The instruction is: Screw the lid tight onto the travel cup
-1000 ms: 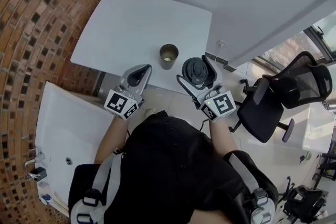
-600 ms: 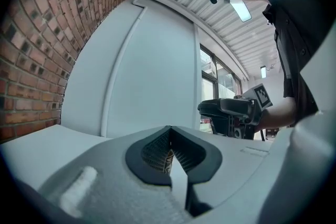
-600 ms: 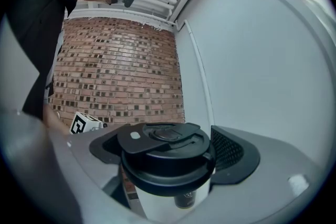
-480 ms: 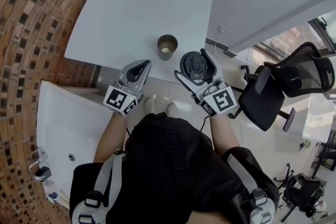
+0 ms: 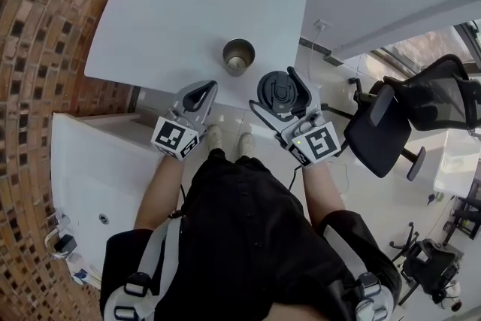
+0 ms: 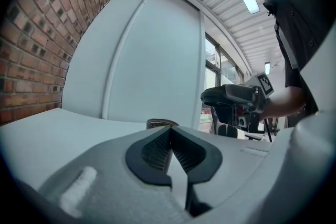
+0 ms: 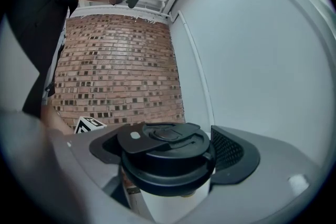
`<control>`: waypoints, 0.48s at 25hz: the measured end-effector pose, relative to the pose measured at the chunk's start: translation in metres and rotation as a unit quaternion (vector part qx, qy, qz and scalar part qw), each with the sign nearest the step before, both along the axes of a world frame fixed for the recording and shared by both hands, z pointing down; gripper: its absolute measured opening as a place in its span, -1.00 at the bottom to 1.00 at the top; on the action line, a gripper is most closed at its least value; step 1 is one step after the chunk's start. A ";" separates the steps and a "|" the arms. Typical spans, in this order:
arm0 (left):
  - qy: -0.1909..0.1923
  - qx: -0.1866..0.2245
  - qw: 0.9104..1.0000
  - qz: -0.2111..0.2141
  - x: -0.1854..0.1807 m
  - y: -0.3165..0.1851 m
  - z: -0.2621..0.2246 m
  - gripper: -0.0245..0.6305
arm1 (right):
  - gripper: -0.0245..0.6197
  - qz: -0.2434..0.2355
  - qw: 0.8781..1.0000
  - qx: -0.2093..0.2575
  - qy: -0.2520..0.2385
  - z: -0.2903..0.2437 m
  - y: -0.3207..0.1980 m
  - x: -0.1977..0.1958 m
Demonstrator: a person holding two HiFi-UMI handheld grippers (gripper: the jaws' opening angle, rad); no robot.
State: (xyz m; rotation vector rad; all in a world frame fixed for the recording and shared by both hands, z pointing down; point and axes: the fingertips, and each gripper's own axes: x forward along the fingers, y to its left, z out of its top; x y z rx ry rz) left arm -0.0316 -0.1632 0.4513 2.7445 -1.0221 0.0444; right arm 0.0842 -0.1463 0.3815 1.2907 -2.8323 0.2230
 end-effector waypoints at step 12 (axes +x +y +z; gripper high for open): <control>-0.049 -0.059 0.997 0.014 0.019 -0.007 0.074 0.17 | 0.56 -0.016 0.999 -0.038 -0.015 0.050 -0.009 -0.004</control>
